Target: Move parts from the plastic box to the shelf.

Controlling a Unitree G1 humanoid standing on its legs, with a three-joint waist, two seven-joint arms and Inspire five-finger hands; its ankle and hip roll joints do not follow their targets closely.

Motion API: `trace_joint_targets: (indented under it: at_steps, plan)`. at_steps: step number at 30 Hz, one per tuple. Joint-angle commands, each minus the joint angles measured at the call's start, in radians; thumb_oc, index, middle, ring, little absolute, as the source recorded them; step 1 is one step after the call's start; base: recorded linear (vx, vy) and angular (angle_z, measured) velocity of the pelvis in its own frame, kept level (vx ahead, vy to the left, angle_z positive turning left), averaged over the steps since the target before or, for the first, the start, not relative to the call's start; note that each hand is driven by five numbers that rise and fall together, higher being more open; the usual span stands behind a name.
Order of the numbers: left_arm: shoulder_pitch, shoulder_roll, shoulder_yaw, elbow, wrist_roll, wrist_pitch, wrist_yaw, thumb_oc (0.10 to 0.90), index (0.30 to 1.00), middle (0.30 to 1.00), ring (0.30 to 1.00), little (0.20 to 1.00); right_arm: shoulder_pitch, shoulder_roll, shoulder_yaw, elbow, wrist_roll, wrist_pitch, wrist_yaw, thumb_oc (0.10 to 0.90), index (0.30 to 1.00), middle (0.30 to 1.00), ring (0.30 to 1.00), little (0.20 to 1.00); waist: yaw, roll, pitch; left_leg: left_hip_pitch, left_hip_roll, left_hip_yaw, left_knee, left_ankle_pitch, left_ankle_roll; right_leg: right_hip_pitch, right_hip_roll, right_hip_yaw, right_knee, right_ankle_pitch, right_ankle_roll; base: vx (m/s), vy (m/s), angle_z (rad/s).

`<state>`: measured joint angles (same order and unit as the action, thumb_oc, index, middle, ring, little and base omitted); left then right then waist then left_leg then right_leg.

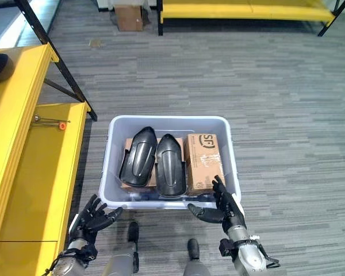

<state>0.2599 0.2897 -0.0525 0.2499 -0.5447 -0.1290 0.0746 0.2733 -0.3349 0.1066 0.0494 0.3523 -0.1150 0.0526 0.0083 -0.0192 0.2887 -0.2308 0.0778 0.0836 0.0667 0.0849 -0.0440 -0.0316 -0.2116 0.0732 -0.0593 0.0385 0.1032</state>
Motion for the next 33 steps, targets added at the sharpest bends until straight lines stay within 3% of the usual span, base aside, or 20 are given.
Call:
trace_joint_targets:
  at_steps: [1, 4, 6, 9, 19, 27, 33]
  plan:
    - [-0.008, 0.050, 0.038, -0.158, -0.009, -0.085, -0.024, 0.900, 1.000, 1.000, 1.000, 1.000, -0.088, -0.031, -0.036, -0.115, -0.023, -0.085, 0.004, 0.900, 1.000, 1.000, 1.000, 1.000, 0.010, -0.028, -0.067, -0.082, 0.099, 0.007, 0.114, -0.054, -0.027, 0.042, -0.027, -0.048, 0.092, -0.126, 0.068, 0.00, 0.192, -0.68]
    - [-0.005, 0.066, 0.046, -0.170, -0.010, -0.086, -0.017, 0.900, 1.000, 1.000, 1.000, 1.000, -0.093, -0.034, -0.036, -0.121, -0.030, -0.085, 0.004, 0.900, 1.000, 1.000, 1.000, 1.000, 0.011, -0.039, -0.063, -0.084, 0.099, 0.034, 0.125, -0.074, -0.017, 0.010, -0.039, -0.071, 0.109, -0.102, 0.081, -0.02, 0.131, -0.47]
    - [0.000, 0.087, 0.066, -0.177, -0.020, -0.084, -0.007, 0.900, 1.000, 1.000, 1.000, 1.000, -0.134, -0.063, -0.028, -0.126, -0.085, -0.094, -0.018, 0.900, 1.000, 1.000, 1.000, 1.000, 0.045, -0.059, -0.035, -0.071, 0.122, 0.095, 0.128, -0.095, -0.017, -0.038, -0.066, -0.266, 0.138, -0.036, 0.092, -0.07, 0.054, -0.41]
    - [-0.005, 0.092, 0.064, -0.178, -0.025, -0.085, -0.015, 0.900, 1.000, 1.000, 1.000, 1.000, -0.152, -0.091, -0.039, -0.142, -0.129, -0.098, -0.024, 0.900, 1.000, 1.000, 1.000, 1.000, 0.027, -0.069, -0.010, -0.073, 0.122, 0.085, 0.141, -0.098, -0.016, -0.034, -0.052, -0.223, 0.113, -0.002, 0.101, 0.00, -0.016, -0.34]
    - [-0.020, 0.120, 0.010, -0.205, -0.033, -0.068, -0.023, 0.900, 1.000, 1.000, 1.000, 1.000, -0.303, -0.282, -0.048, -0.168, -0.218, -0.100, -0.084, 0.900, 1.000, 1.000, 1.000, 1.000, 0.024, -0.095, 0.042, -0.156, 0.138, 0.043, 0.126, -0.050, -0.039, -0.064, -0.015, -0.243, 0.064, -0.035, 0.082, -0.01, -0.046, 0.05]
    - [-0.073, 0.134, -0.036, -0.216, -0.048, -0.064, -0.007, 0.900, 1.000, 1.000, 1.000, 1.000, -0.482, -0.406, 0.046, -0.134, -0.308, -0.081, -0.107, 0.900, 1.000, 1.000, 1.000, 1.000, 0.040, -0.098, 0.118, -0.192, 0.160, 0.024, 0.117, -0.026, -0.053, -0.132, 0.014, -0.242, 0.114, -0.065, 0.064, -0.04, -0.044, 0.03]
    - [-0.110, 0.138, -0.055, -0.216, -0.051, -0.068, 0.017, 0.900, 1.000, 1.000, 1.000, 1.000, -0.588, -0.447, 0.112, -0.114, -0.379, -0.068, -0.127, 0.900, 1.000, 1.000, 1.000, 1.000, 0.051, -0.096, 0.160, -0.226, 0.171, 0.009, 0.145, -0.028, -0.056, -0.175, 0.028, -0.236, 0.149, -0.078, 0.051, -0.05, -0.034, 0.04]
